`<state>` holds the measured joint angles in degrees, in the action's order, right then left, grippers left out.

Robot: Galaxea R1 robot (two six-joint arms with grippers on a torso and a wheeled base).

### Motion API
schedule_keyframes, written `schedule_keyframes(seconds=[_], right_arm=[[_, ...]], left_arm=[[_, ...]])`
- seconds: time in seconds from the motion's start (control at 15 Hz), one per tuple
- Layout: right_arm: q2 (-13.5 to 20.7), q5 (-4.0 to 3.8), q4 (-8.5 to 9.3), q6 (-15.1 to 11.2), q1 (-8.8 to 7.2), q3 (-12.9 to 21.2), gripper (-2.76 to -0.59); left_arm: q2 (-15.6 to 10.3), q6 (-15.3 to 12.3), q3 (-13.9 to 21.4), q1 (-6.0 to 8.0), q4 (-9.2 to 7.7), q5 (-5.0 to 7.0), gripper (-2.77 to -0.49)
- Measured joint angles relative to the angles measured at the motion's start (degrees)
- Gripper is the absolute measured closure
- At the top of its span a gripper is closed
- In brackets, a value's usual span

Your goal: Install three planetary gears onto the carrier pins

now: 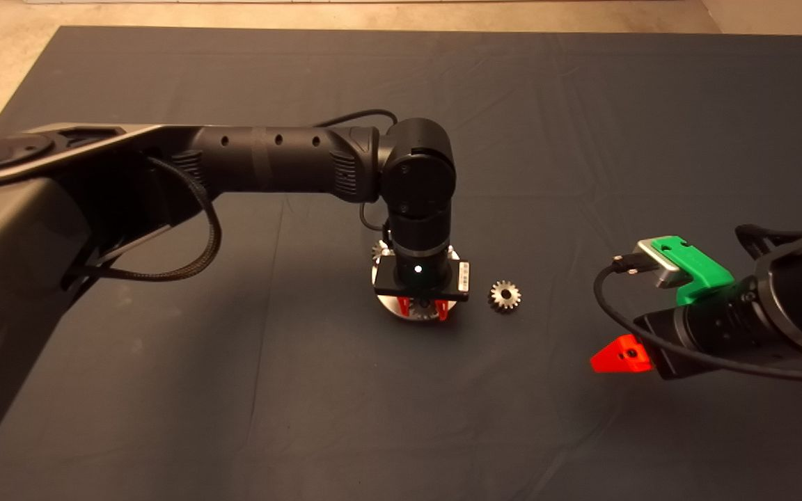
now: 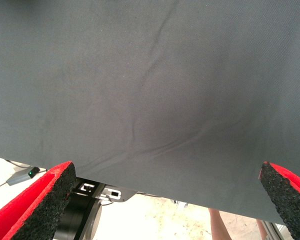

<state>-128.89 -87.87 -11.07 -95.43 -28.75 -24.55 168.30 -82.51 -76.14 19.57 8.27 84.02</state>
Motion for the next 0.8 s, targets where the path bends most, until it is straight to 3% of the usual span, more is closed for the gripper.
schedule_keyframes(seconds=[0.2, 0.67, 0.8], right_arm=[[0.0, 0.02, 0.0, 0.0, 0.0, 0.0, -2.75], [0.0, 0.02, 0.0, 0.0, 0.0, 0.0, -2.75], [0.0, 0.0, 0.0, 0.0, 0.02, 0.0, -2.75]], left_arm=[[0.3, 1.7, -0.8, 0.13, -0.37, 1.08, -0.86], [0.3, 3.5, -0.8, 0.16, -0.55, 1.6, -0.86], [0.4, 5.0, -1.8, 0.23, -1.64, 1.62, -0.86]])
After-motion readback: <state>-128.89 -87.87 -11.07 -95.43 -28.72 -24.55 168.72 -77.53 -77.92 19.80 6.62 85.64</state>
